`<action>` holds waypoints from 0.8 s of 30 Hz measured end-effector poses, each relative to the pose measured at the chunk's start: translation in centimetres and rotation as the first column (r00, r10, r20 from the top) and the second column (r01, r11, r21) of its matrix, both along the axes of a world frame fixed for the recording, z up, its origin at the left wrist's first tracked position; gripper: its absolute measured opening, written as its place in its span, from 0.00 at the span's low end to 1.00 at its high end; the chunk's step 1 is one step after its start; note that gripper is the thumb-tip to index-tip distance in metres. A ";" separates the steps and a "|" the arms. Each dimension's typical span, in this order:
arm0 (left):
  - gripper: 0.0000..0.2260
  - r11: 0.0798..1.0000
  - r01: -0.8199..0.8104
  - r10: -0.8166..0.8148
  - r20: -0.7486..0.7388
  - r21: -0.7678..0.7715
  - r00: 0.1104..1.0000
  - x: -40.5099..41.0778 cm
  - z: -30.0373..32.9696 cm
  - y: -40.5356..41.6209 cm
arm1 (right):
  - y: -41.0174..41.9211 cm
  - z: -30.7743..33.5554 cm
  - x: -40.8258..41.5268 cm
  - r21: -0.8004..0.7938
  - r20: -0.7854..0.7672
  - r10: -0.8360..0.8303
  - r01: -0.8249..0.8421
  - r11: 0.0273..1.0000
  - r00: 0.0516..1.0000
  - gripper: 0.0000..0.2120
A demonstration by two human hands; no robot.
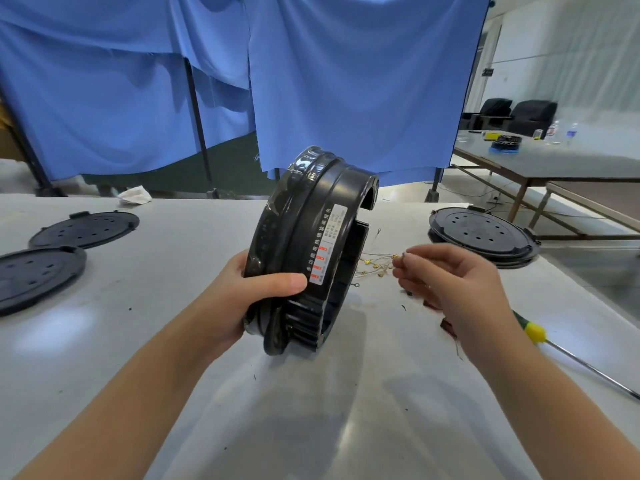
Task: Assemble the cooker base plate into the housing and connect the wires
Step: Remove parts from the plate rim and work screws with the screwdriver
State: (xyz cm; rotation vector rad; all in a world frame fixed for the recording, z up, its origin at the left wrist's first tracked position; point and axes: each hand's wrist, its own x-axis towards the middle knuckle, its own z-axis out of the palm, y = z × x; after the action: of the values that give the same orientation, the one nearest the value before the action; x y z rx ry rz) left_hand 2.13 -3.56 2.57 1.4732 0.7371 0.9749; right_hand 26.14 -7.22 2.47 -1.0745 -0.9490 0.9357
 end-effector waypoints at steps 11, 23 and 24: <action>0.18 1.000 0.019 -0.019 0.055 -0.006 0.998 0.1 -0.2 0.0 | -0.2 -1.6 -1.6 -0.118 0.123 0.239 -0.225 0.967 0.963 0.05; 0.30 0.978 0.099 -0.055 0.227 -0.185 0.972 -0.6 -0.7 0.8 | -0.3 3.6 -0.5 0.098 0.133 0.141 -0.154 0.983 0.981 0.03; 0.30 0.974 0.103 -0.052 0.242 -0.204 0.969 -0.6 -0.7 0.8 | -0.4 3.9 -0.7 0.107 0.144 0.156 -0.172 0.979 0.977 0.03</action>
State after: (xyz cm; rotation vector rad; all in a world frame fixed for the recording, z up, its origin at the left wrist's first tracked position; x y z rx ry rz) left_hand 1.52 -2.74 1.91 1.1660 0.5875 0.9583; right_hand 25.44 -7.60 6.33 -0.9782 -1.2060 0.9370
